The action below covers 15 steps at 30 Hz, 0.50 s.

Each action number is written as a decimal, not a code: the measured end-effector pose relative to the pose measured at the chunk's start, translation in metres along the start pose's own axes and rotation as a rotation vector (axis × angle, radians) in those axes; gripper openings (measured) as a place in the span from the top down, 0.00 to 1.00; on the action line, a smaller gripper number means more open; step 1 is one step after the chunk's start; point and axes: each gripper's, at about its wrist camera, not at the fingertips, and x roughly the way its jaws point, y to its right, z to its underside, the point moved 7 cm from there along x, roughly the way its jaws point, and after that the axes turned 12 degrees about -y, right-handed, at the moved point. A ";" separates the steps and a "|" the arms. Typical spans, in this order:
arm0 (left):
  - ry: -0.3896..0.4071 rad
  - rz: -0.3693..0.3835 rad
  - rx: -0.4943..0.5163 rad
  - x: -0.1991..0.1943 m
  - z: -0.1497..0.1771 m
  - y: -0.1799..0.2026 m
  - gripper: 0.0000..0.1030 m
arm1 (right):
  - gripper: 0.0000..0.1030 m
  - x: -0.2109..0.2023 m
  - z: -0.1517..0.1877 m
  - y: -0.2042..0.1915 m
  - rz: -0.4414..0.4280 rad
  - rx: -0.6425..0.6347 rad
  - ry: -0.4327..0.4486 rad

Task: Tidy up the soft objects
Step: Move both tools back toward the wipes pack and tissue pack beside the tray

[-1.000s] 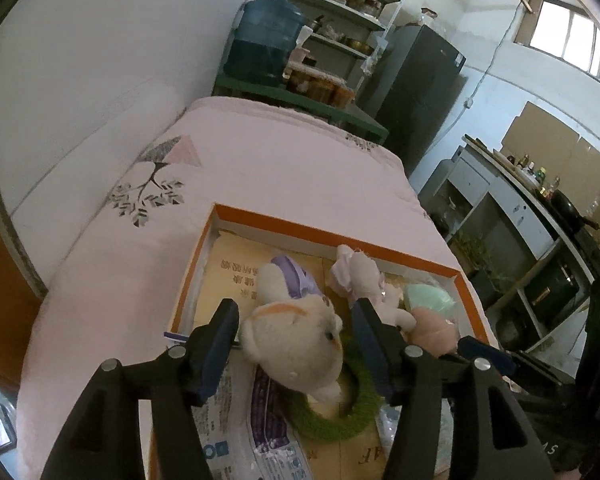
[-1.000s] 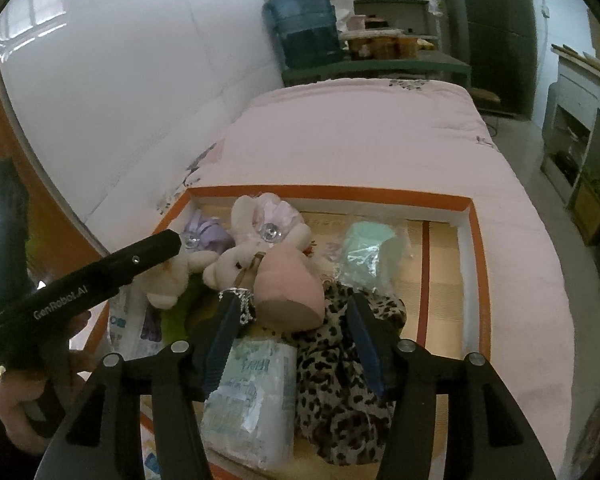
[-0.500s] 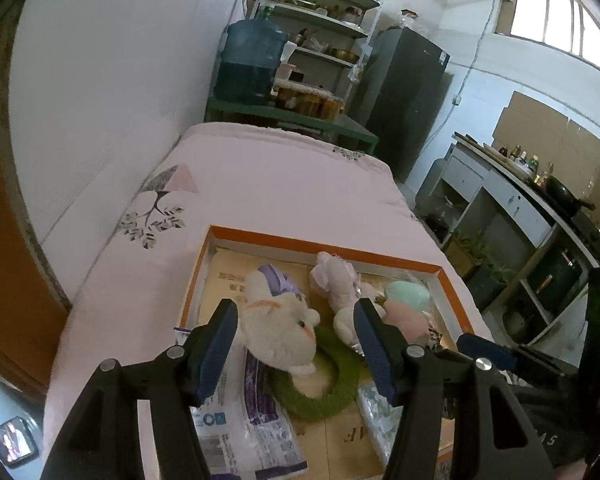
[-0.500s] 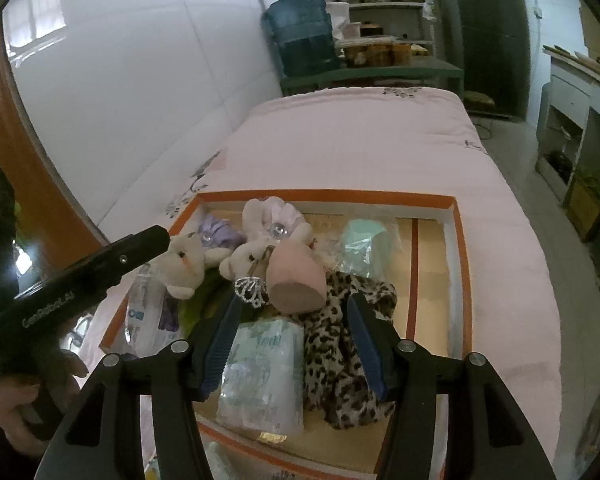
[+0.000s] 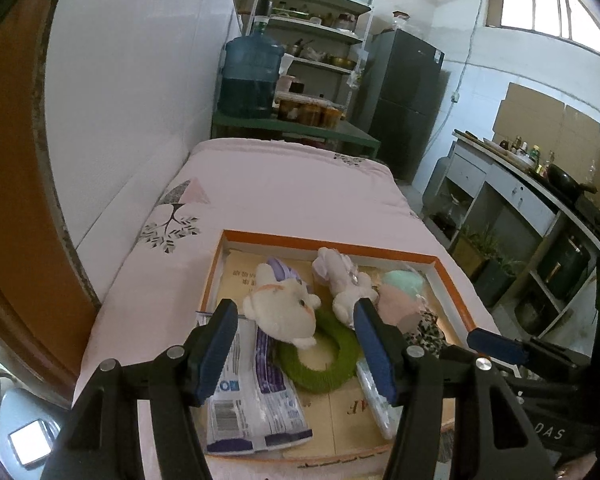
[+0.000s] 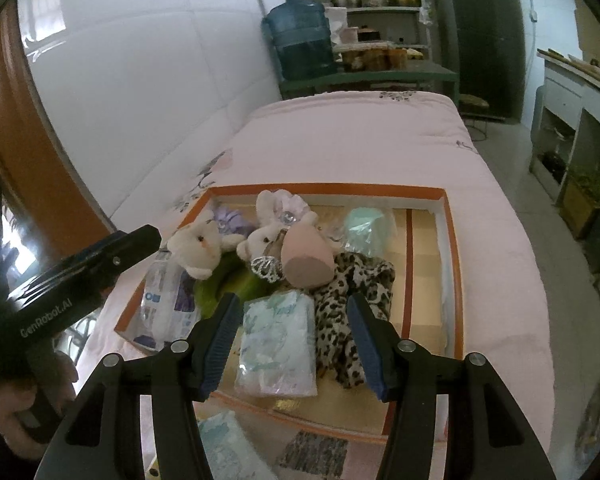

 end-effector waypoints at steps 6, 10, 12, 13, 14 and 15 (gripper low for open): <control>0.002 0.007 -0.001 -0.009 0.007 0.001 0.42 | 0.44 -0.006 0.006 -0.004 0.001 -0.001 0.003; 0.005 0.010 -0.004 -0.017 0.014 0.001 0.42 | 0.44 -0.015 0.012 -0.009 0.001 -0.003 0.007; 0.007 0.010 -0.005 -0.020 0.017 0.001 0.42 | 0.44 -0.019 0.018 -0.012 0.002 -0.004 0.008; 0.008 0.010 -0.005 -0.022 0.018 0.001 0.42 | 0.44 -0.021 0.020 -0.014 0.001 -0.004 0.008; 0.010 0.009 -0.005 -0.024 0.019 0.001 0.42 | 0.44 -0.019 0.018 -0.012 0.001 -0.004 0.008; 0.011 0.007 -0.005 -0.026 0.021 0.001 0.42 | 0.44 -0.021 0.020 -0.014 0.001 -0.005 0.008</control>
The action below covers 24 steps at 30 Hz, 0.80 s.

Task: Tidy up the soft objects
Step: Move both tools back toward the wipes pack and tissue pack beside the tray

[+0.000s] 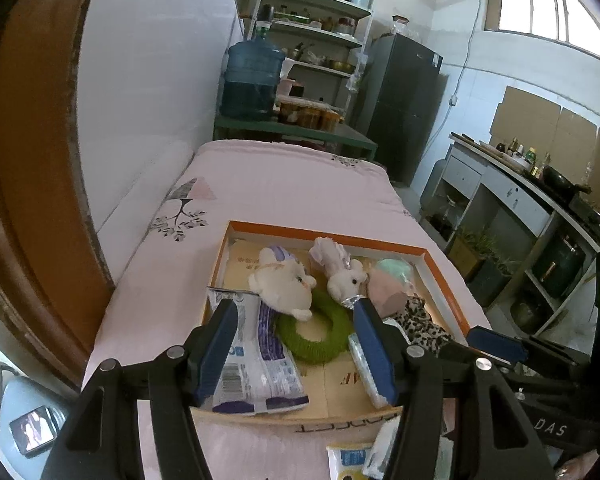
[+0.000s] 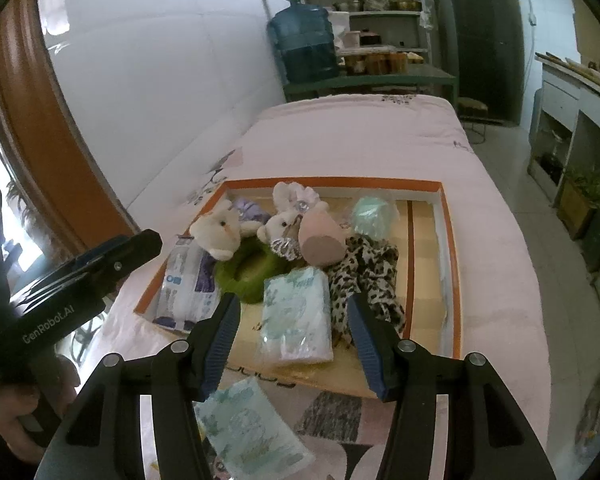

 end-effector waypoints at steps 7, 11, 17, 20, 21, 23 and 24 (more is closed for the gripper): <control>0.005 -0.018 0.009 -0.014 0.012 -0.001 0.42 | 0.44 -0.013 0.015 -0.007 0.001 -0.001 0.002; 0.003 -0.015 0.006 -0.020 0.019 -0.002 0.42 | 0.44 -0.011 0.013 -0.007 0.000 -0.001 0.002; 0.003 -0.011 0.005 -0.026 0.026 -0.002 0.42 | 0.44 -0.016 0.019 -0.010 -0.001 -0.001 0.003; 0.006 -0.014 0.004 -0.031 0.031 -0.003 0.42 | 0.44 -0.021 0.024 -0.013 0.001 -0.002 0.006; 0.008 -0.019 0.006 -0.034 0.033 -0.003 0.42 | 0.44 -0.023 0.026 -0.014 0.001 -0.004 0.008; 0.015 -0.020 0.011 -0.038 0.034 -0.003 0.42 | 0.44 -0.028 0.031 -0.018 0.001 -0.008 0.011; 0.018 -0.021 0.012 -0.041 0.035 -0.003 0.42 | 0.44 -0.029 0.033 -0.019 0.002 -0.011 0.012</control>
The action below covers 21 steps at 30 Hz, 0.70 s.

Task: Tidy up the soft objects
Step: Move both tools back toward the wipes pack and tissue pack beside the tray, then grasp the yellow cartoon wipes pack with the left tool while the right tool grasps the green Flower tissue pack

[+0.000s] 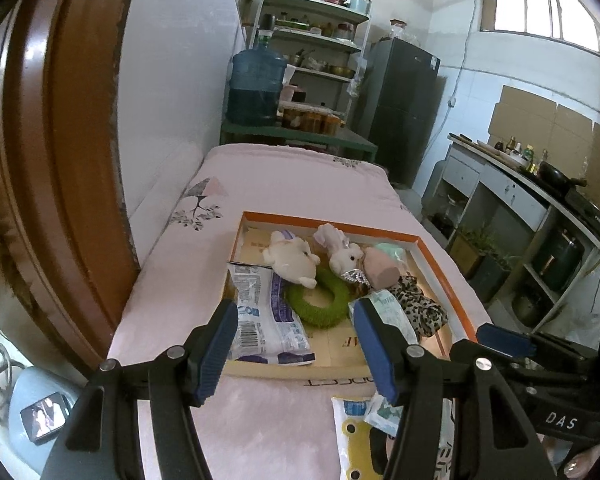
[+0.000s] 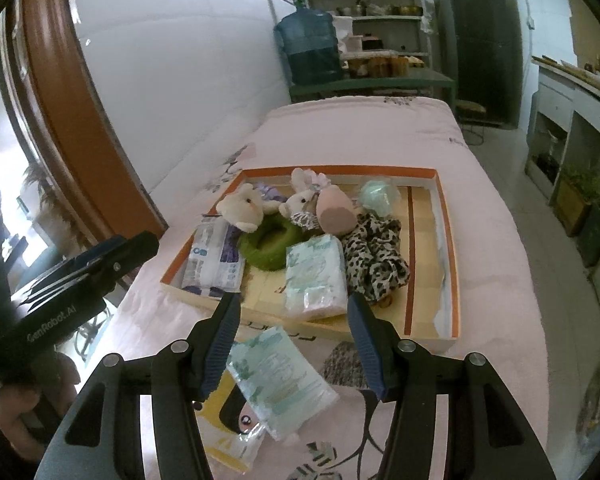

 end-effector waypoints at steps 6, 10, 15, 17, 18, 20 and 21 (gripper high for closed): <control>0.007 0.004 -0.009 -0.012 0.006 -0.004 0.42 | 0.44 -0.009 0.007 -0.009 0.004 -0.014 0.005; -0.011 0.009 -0.017 -0.016 0.012 -0.008 0.42 | 0.44 -0.012 0.012 -0.013 0.006 -0.018 0.006; -0.011 0.008 -0.016 -0.020 0.018 -0.010 0.42 | 0.44 -0.014 0.021 -0.016 0.012 -0.030 -0.002; -0.011 0.008 -0.014 -0.021 0.020 -0.010 0.42 | 0.44 -0.011 0.028 -0.019 0.010 -0.044 -0.014; -0.011 0.010 -0.012 -0.022 0.023 -0.010 0.42 | 0.44 -0.009 0.030 -0.019 0.009 -0.053 -0.021; -0.014 0.014 -0.008 -0.025 0.029 -0.010 0.42 | 0.44 -0.004 0.036 -0.021 0.014 -0.072 -0.037; -0.014 0.016 -0.007 -0.026 0.032 -0.010 0.42 | 0.44 -0.001 0.039 -0.021 0.017 -0.081 -0.047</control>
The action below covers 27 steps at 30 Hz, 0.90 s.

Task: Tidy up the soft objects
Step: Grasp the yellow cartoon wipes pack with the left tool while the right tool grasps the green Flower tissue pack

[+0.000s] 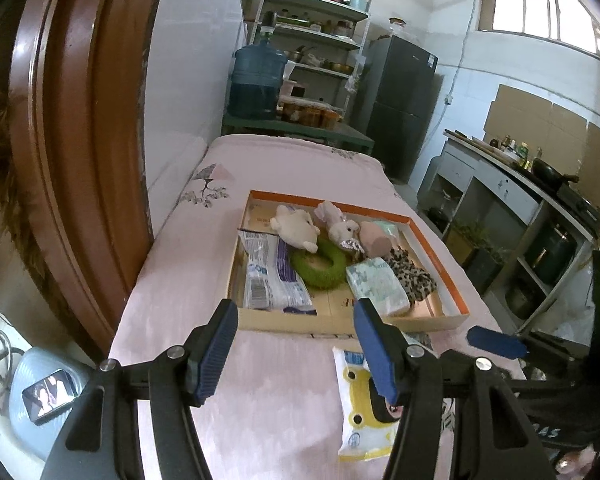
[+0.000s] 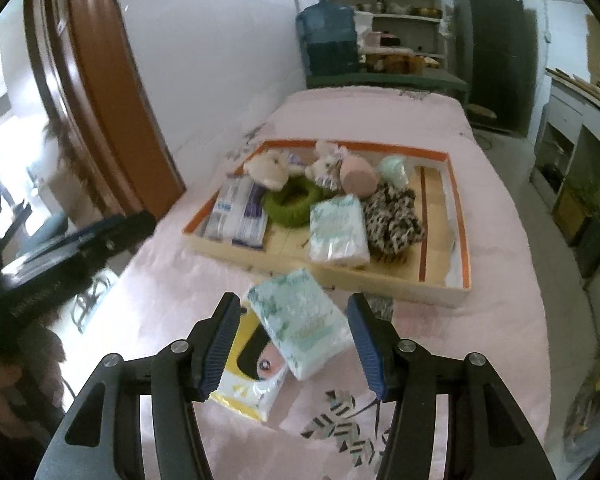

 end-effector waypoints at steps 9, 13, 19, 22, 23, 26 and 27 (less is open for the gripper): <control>-0.001 0.019 0.010 -0.001 0.021 0.005 0.42 | 0.32 0.025 0.006 0.009 0.016 -0.062 -0.045; -0.008 0.026 0.012 0.004 0.028 0.009 0.42 | 0.30 0.037 0.003 0.009 -0.015 -0.131 -0.083; -0.041 0.030 0.025 0.016 0.040 0.016 0.42 | 0.29 0.063 -0.001 0.000 -0.017 -0.278 -0.147; -0.056 0.027 0.033 0.022 0.044 0.019 0.42 | 0.29 0.073 -0.002 -0.004 -0.010 -0.314 -0.165; -0.060 0.026 0.034 0.024 0.045 0.019 0.42 | 0.29 0.077 -0.002 -0.004 -0.012 -0.314 -0.170; -0.072 0.023 0.040 0.028 0.047 0.021 0.42 | 0.46 0.081 0.000 0.001 -0.024 -0.275 -0.181; -0.076 0.022 0.041 0.030 0.048 0.022 0.42 | 0.48 0.081 0.001 0.002 -0.033 -0.259 -0.179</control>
